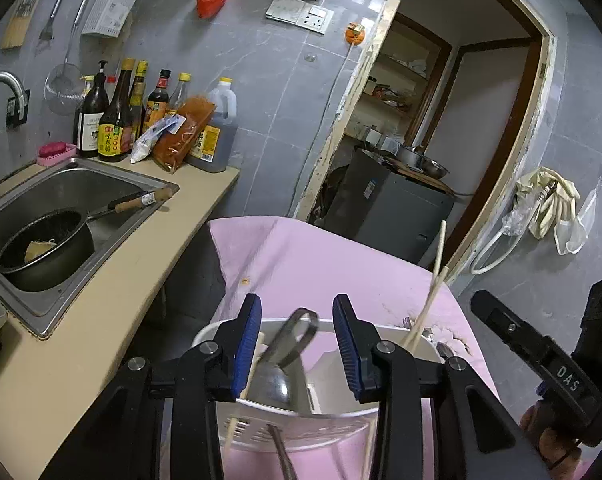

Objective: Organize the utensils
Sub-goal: 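Open both tools and move them back over the spoons and forks, then grasp the metal fork with the left tool while the right tool grasps a spoon, then carry the fork and spoon to the white caddy and drop them in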

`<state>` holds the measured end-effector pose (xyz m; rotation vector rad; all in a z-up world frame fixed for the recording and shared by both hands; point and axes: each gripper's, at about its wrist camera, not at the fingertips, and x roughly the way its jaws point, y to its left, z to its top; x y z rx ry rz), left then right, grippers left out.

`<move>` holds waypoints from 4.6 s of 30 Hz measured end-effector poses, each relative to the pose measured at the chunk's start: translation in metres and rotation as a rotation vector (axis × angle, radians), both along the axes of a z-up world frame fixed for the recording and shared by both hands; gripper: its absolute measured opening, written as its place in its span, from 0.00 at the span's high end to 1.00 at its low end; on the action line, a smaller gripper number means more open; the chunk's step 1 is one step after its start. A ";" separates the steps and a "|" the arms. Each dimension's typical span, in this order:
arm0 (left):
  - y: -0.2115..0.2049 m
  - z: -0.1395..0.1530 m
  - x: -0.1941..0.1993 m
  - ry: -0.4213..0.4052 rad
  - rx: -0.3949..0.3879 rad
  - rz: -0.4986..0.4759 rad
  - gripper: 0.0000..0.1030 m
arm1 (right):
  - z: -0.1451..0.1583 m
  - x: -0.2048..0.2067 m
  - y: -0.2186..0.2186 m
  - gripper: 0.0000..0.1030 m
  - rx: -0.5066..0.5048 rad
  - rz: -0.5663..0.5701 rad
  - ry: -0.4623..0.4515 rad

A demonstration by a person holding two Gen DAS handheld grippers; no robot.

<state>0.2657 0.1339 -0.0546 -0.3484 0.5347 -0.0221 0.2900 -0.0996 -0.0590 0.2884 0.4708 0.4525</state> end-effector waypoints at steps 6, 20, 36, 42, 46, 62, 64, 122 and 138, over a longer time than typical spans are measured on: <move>-0.024 0.014 -0.009 -0.043 0.031 -0.002 0.50 | 0.009 -0.010 -0.039 0.45 -0.007 -0.046 -0.022; -0.118 0.039 -0.011 -0.168 0.135 -0.002 0.10 | 0.039 -0.031 -0.136 0.07 -0.127 -0.231 -0.144; -0.217 0.023 0.009 -0.168 0.224 -0.037 0.03 | 0.021 -0.015 -0.218 0.02 -0.198 -0.313 -0.093; -0.239 0.010 0.029 -0.104 0.229 -0.079 0.03 | -0.005 0.005 -0.242 0.02 -0.177 -0.311 0.002; -0.251 -0.005 0.046 -0.040 0.225 -0.108 0.03 | -0.028 0.023 -0.255 0.02 -0.134 -0.281 0.085; -0.252 -0.078 0.126 0.206 0.145 -0.105 0.29 | -0.133 0.097 -0.232 0.55 0.022 -0.045 0.397; -0.249 -0.086 0.137 0.238 0.125 -0.106 0.34 | -0.142 0.100 -0.226 0.61 0.038 -0.016 0.419; -0.260 -0.048 0.135 0.169 0.189 -0.283 0.97 | -0.132 0.091 -0.209 0.98 0.335 -0.055 0.545; -0.225 0.036 0.061 -0.065 0.288 -0.245 0.97 | -0.031 0.026 -0.190 0.98 0.397 -0.130 0.180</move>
